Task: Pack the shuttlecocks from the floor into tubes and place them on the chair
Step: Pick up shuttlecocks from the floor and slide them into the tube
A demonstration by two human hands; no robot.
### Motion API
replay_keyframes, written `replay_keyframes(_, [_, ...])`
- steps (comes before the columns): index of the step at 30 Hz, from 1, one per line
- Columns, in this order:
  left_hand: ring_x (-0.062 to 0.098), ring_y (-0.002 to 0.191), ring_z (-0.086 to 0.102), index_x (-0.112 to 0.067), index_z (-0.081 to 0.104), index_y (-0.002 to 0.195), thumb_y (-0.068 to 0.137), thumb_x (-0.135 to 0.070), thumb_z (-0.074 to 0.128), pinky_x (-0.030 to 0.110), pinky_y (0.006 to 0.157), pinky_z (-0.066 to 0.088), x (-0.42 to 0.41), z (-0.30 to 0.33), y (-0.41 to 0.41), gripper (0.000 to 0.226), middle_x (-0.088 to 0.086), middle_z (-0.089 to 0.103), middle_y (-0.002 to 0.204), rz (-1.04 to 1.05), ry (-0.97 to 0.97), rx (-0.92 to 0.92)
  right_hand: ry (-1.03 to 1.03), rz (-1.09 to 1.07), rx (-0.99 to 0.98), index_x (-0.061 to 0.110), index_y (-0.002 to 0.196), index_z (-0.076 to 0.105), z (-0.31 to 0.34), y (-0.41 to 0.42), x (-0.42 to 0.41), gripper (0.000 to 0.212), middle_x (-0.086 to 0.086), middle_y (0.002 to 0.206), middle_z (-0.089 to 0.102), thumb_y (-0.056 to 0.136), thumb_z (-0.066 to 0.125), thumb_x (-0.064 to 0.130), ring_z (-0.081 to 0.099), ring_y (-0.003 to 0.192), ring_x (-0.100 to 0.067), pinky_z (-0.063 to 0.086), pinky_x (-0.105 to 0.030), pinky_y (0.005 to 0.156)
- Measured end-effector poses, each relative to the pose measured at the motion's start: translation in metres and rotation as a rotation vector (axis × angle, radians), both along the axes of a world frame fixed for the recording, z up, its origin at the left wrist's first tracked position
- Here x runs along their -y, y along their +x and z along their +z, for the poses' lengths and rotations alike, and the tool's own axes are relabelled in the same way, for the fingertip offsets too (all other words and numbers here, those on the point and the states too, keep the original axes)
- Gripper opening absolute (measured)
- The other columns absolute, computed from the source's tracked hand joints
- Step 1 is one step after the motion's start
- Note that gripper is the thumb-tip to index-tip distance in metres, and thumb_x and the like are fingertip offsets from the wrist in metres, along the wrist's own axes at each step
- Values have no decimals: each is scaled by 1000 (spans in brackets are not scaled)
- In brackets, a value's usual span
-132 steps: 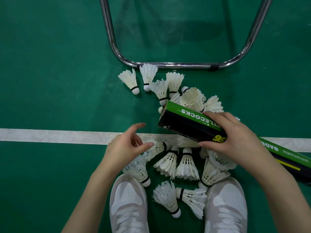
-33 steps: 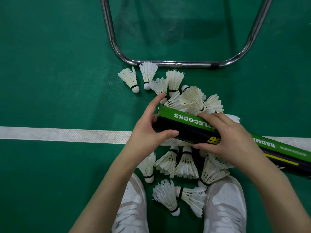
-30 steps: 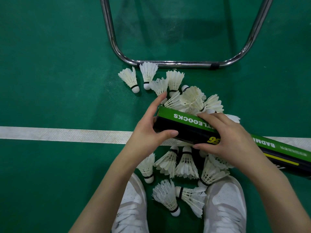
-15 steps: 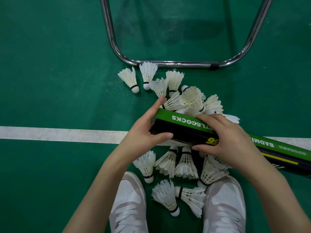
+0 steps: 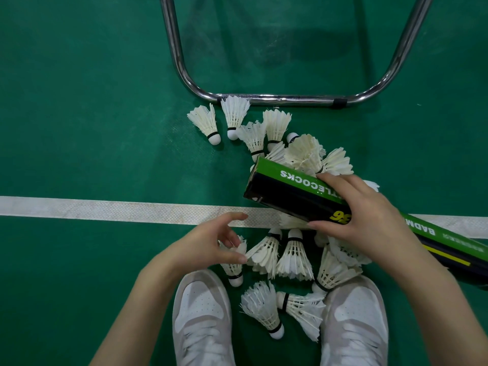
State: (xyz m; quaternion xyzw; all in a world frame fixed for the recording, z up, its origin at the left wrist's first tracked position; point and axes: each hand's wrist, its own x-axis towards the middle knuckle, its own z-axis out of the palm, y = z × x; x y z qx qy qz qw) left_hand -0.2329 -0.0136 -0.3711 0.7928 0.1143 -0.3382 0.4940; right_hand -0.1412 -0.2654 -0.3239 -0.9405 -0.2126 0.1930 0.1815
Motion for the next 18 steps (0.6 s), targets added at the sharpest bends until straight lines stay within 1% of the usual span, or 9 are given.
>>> replay_keyframes(2, [1,79,58,-52,39,121,75,-17,80,14,78,46,2,-3,0,71,-6,66,91,-12,33,6,-1,-5,-1,36,137,34,-1,0,0,77,10,125,45,69,64,57,46,109,-16,38,-30,86])
replay_keyframes(4, [-1,75,59,-50,42,122,78,-13,77,12,74,46,1,-4,0,67,-6,68,89,2,68,15,1,-9,-1,36,137,34,-1,1,-1,78,10,126,45,68,63,58,47,110,-17,39,-31,86])
replay_keyframes(7, [2,78,64,-43,49,124,80,-11,74,17,79,50,-1,-3,1,60,-6,70,85,48,88,32,-1,-13,-4,36,137,34,0,1,-1,78,11,126,44,68,64,58,47,110,-17,38,-31,87])
replay_keyframes(9, [4,78,65,-41,53,121,81,-10,74,18,78,51,-2,-1,2,55,-6,69,82,90,101,66,-8,-9,-4,37,137,33,0,0,-1,79,11,127,43,68,63,58,46,111,-17,38,-31,88])
replay_keyframes(13, [4,70,61,-41,56,114,82,-11,72,16,67,46,-5,5,6,47,-4,69,80,191,133,165,-4,-5,-4,36,137,32,0,1,-2,78,11,128,43,69,64,58,45,113,-16,38,-32,90])
replay_keyframes(16, [6,66,57,-40,57,112,82,-10,71,20,68,46,-8,9,11,45,-4,69,77,332,141,259,3,-7,0,36,137,33,1,0,-2,79,11,127,43,68,64,58,45,113,-16,38,-32,91])
replay_keyframes(18, [3,63,55,-39,58,111,82,-9,71,20,67,45,-11,13,13,45,-4,68,73,427,143,336,6,-6,2,35,137,33,1,0,-2,79,11,127,43,69,65,57,45,113,-15,38,-32,91])
